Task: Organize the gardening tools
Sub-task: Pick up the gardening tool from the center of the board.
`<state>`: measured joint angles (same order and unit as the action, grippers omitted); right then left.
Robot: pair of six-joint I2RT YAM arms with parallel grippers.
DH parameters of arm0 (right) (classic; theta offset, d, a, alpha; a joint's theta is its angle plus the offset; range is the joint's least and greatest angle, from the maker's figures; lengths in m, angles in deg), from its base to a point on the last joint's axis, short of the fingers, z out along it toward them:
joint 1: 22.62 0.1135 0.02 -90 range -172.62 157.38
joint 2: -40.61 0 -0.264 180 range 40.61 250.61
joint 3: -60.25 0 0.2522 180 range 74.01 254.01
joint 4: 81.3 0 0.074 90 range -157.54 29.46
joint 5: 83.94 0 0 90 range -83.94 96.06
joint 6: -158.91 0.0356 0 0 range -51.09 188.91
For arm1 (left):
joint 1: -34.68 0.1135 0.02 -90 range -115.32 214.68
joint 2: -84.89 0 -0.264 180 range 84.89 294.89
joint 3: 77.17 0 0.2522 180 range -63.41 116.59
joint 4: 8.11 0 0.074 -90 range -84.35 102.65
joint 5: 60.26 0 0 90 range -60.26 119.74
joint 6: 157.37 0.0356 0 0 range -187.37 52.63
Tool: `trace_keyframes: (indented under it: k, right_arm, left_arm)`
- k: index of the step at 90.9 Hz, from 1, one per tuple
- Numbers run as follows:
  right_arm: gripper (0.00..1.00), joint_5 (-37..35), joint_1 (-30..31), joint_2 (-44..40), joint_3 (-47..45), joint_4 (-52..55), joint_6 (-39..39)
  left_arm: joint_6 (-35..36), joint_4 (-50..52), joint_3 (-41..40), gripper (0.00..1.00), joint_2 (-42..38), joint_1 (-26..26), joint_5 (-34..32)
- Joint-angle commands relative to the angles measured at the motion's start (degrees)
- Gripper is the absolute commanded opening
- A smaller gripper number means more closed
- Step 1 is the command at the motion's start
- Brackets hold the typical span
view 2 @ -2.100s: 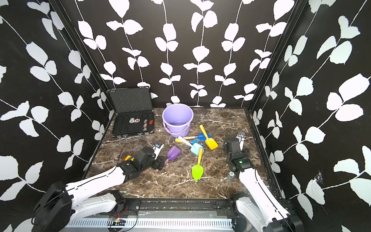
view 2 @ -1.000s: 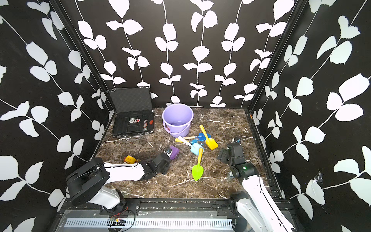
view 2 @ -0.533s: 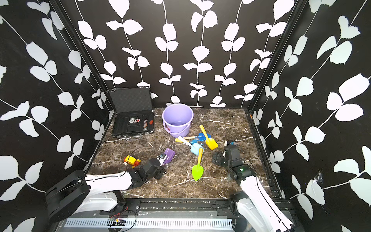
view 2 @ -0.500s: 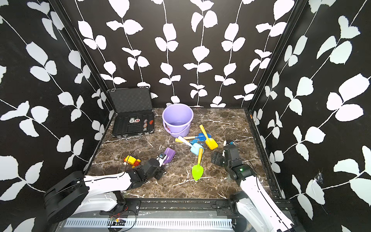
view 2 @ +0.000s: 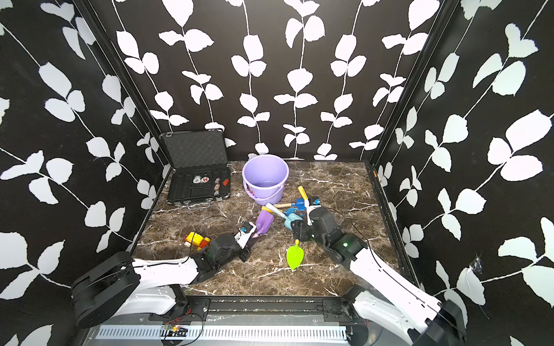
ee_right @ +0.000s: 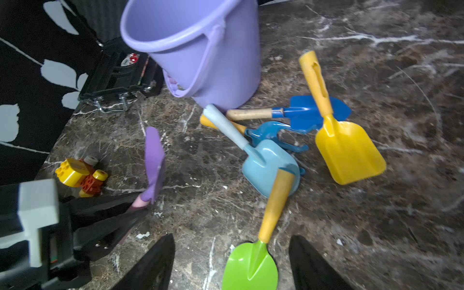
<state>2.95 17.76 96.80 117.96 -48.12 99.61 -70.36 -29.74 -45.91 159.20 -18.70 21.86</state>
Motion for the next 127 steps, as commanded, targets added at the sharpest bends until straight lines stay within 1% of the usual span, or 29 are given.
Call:
trace_keyframes:
  k: [1, 21, 37, 45, 51, 59, 82, 101, 113, 115, 119, 124, 127]
  right_arm:
    - [0.72, -2.1, 2.5, 4.0, 4.4, -3.3, -2.7]
    - [0.62, 2.9, 3.2, 12.3, 10.6, -5.2, -3.2]
    - [0.52, 4.8, 3.2, 17.0, 13.9, -4.9, -3.8]
    - [0.51, 5.0, 3.2, 18.4, 14.9, -4.9, -3.7]
    - [0.56, 4.1, 3.2, 19.1, 15.3, -4.6, -3.3]
    - [0.56, 3.7, 3.2, 19.9, 15.6, -4.3, -3.1]
    - [0.47, 4.6, 3.2, 21.7, 15.9, -4.8, -2.5]
    - [0.31, 7.2, 3.2, 22.6, 15.3, -7.2, -2.3]
    - [0.08, 8.4, 3.2, 22.5, 15.2, -8.4, -2.8]
    - [0.07, 8.4, 3.2, 22.4, 15.2, -8.5, -2.9]
    - [0.00, 8.4, 3.2, 22.4, 15.0, -8.8, -3.0]
    - [0.00, 8.6, 3.3, 22.1, 14.7, -9.4, -3.5]
    - [0.00, 8.7, 3.2, 22.0, 14.4, -10.0, -3.8]
  left_arm:
    - [2.8, -7.8, -0.7, 0.00, 1.1, -0.2, 2.0]
    - [5.5, -14.2, -0.9, 0.00, 3.5, -0.1, 3.9]
    - [7.4, -17.7, -0.6, 0.00, 5.7, -0.1, 4.9]
    - [8.1, -19.6, -0.7, 0.00, 6.6, -0.2, 5.1]
    - [8.5, -20.5, -0.6, 0.00, 7.1, -0.1, 5.2]
    - [9.0, -21.5, -0.5, 0.00, 7.6, -0.1, 5.7]
    - [9.2, -23.2, -0.6, 0.00, 8.0, -0.1, 6.2]
    - [9.1, -24.4, -0.7, 0.00, 7.7, -0.1, 6.4]
    - [9.0, -24.7, -0.5, 0.00, 8.0, -0.1, 6.2]
    - [8.8, -24.9, -0.5, 0.00, 8.0, -0.1, 6.2]
    - [8.6, -25.2, -0.6, 0.00, 8.0, -0.1, 6.2]
    - [8.3, -25.3, -0.5, 0.01, 7.9, -0.2, 6.2]
    - [8.1, -25.4, -0.5, 0.09, 7.7, -0.1, 6.3]
